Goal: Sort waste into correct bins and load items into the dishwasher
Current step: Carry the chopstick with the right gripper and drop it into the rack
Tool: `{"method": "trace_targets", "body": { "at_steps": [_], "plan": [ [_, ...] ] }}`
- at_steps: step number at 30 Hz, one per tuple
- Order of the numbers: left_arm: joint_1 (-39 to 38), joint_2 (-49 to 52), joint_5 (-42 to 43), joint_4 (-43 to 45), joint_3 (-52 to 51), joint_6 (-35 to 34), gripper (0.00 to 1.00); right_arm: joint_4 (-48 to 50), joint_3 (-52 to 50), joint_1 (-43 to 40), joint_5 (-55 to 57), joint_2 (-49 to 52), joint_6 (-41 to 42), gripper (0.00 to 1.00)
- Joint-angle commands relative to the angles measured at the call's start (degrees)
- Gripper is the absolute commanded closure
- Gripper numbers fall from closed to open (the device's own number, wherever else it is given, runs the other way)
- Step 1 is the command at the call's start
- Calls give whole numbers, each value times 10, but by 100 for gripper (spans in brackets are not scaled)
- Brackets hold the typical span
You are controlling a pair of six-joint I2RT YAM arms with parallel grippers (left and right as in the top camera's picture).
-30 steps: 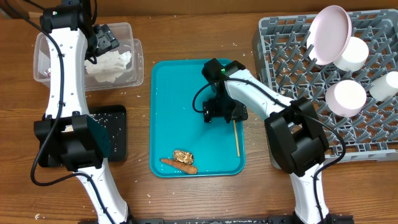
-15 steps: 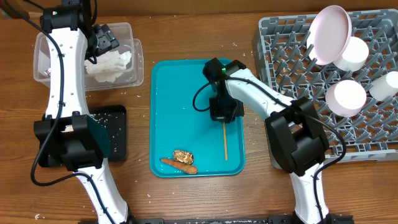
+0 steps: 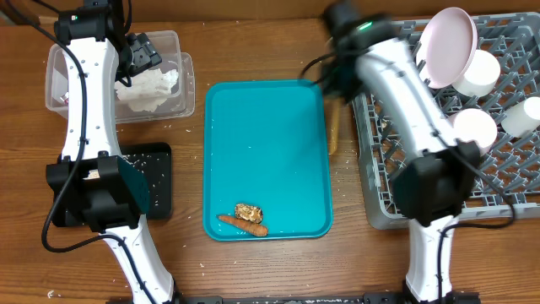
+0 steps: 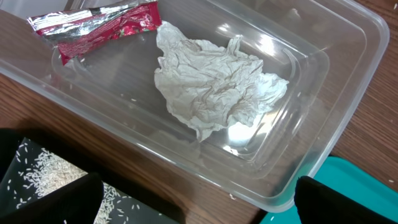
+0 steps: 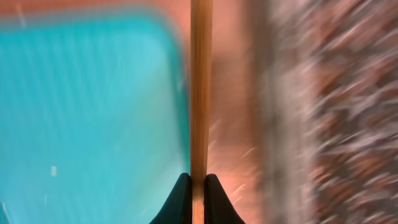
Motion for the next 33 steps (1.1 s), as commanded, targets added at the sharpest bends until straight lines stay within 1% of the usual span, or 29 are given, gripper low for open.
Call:
{"method": "trace_targets", "body": {
  "at_steps": [1,4,7,10,20,27,31,33],
  "plan": [
    [-4,7,-10,1,-2,-8,0,4,60,-68,24,-29,-86,96],
    [-4,7,-9,1,-2,-8,0,30,63,-118,2,-29,-129,96],
    [-4,7,-9,1,-2,-8,0,49,59,-154,-74,-23,-186,96],
    [-4,7,-9,1,-2,-8,0,72,40,-173,-112,-23,-209,96],
    [-4,7,-9,1,-2,-8,0,172,-73,-173,-116,-22,-210,96],
    [-4,7,-9,1,-2,-8,0,186,-96,-170,-132,-22,-210,95],
    [-4,7,-10,1,-2,-8,0,186,-96,-170,-152,-22,-210,92],
    [-4,7,-9,1,-2,-8,0,186,-96,-170,-157,-22,-208,86]
  ]
}}
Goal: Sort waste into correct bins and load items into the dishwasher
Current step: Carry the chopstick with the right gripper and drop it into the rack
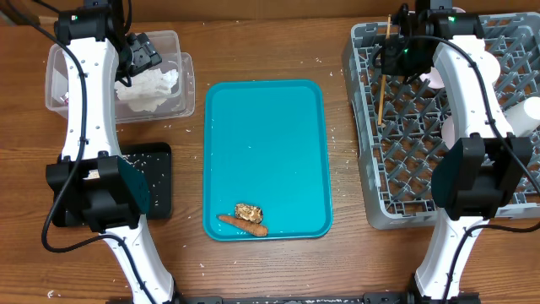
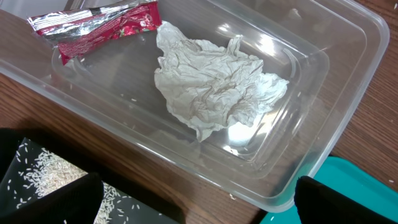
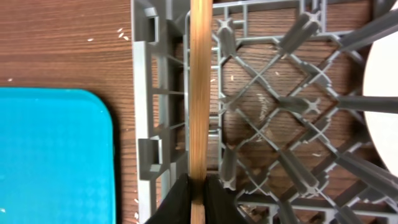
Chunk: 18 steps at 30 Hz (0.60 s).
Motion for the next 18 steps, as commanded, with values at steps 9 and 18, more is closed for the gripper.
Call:
{"method": "trace_targets", "body": {
  "at_steps": [9,18],
  "plan": [
    [-4,7,-9,0,-2,-8,0,-40,19,3,-26,-10,33,0],
    [-4,7,-9,0,-2,-8,0,-142,61,48,-142,-42,23,0]
  ]
}}
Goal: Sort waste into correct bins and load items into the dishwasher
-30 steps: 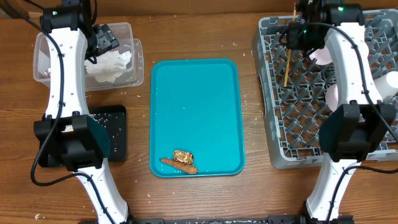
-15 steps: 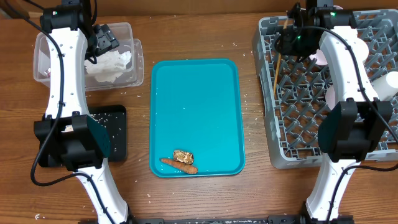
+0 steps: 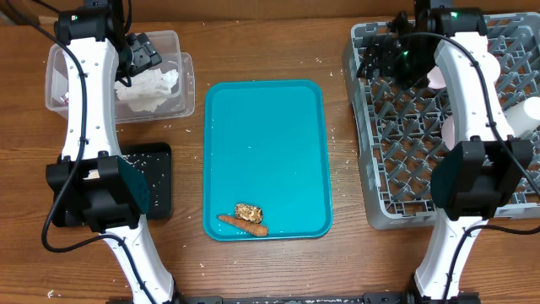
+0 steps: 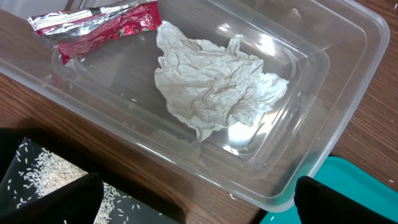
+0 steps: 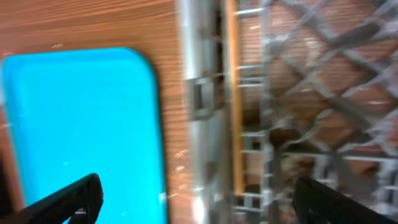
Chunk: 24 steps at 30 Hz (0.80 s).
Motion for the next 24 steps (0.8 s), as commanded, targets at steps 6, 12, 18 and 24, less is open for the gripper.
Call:
{"method": "trace_targets", "body": {
  "at_steps": [6,12,18,24],
  "plan": [
    [-4,7,-9,1,-2,-8,0,-94,8,147,-40,-42,-35,0],
    [-4,7,-9,1,-2,-8,0,-73,-59,284,25,-40,-34,0],
    [-4,7,-10,1,-2,-8,0,17,-167,390,63,-40,9,0],
    [-3,7,-9,1,-2,-8,0,24,-215,438,98,-40,142,0]
  ]
}}
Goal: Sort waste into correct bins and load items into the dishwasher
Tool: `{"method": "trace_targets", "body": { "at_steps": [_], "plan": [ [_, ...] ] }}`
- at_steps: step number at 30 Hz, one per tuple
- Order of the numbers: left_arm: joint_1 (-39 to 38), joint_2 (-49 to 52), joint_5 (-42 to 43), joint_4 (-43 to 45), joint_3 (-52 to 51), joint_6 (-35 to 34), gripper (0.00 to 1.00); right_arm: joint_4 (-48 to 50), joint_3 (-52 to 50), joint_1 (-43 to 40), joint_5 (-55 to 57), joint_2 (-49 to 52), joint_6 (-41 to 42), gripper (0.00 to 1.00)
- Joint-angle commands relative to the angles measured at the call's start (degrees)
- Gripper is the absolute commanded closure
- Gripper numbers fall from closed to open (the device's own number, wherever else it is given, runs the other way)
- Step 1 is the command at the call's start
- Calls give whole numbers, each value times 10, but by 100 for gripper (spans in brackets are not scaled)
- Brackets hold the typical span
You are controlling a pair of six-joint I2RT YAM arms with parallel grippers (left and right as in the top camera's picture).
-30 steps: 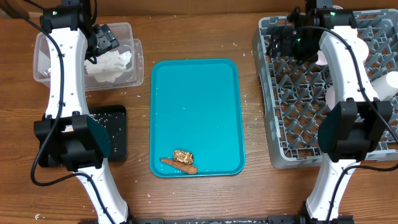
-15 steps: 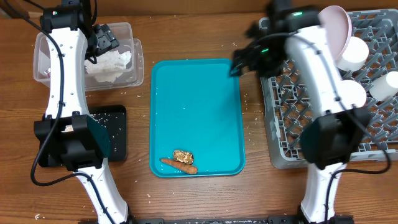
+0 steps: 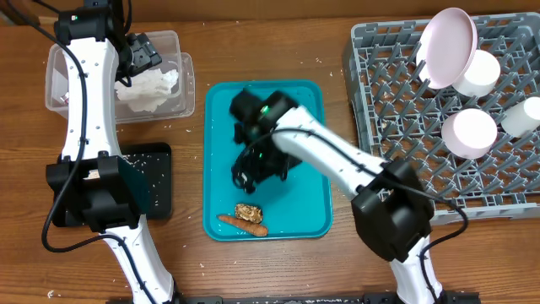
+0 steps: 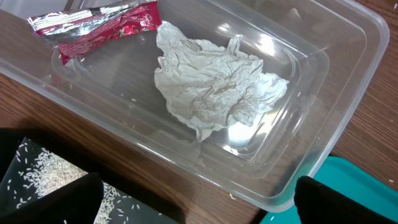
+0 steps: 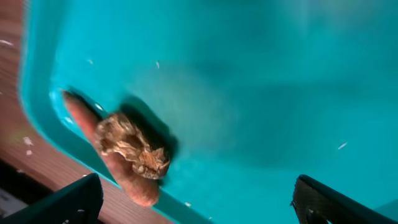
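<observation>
Near the front edge of the teal tray (image 3: 295,118) lie a brown food lump (image 5: 134,148) and an orange carrot piece (image 5: 134,190), also seen as lump (image 3: 247,210) and carrot (image 3: 243,224). My right gripper (image 5: 199,208) hovers open over the tray just behind them, with nothing between its fingers; from overhead the right gripper (image 3: 253,173) is at the tray's middle left. My left gripper (image 4: 199,208) stays open above the clear bin (image 4: 323,81), which holds a crumpled tissue (image 4: 214,84) and a red wrapper (image 4: 93,25).
A grey dish rack (image 3: 396,127) at the right carries a pink plate (image 3: 447,42) and white cups (image 3: 472,131). A black bin (image 3: 152,181) sprinkled with rice sits in front of the clear bin. Rice grains dot the wooden table.
My right gripper has left the dish rack's left edge and now hangs open over the teal tray beside the food scraps. The left arm has not moved.
My right gripper was shut on a wooden stick beside the tray, then held it over the rack's left edge. Then it was open with the stick lying in the rack. Now it is open above the tray's scraps. The left gripper stayed over the clear bin.
</observation>
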Motion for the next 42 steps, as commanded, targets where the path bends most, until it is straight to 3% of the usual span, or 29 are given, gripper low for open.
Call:
{"method": "trace_targets", "body": {
  "at_steps": [1,11,20,28,37,42],
  "plan": [
    [-4,7,-9,1,-2,-8,0,-1,-10,8,16,-21,97,0],
    [-4,7,-9,1,-2,-8,0,24,21,-5,13,-21,197,0],
    [-4,7,-9,1,-2,-8,0,-89,232,-111,101,-29,198,0],
    [-4,7,-9,1,-2,-8,0,-169,405,-284,197,-29,198,0],
    [-4,7,-9,1,-2,-8,0,-169,422,-518,201,-29,190,0],
    [-4,7,-12,1,-2,-8,0,-169,422,-601,201,-29,192,0]
  ]
}}
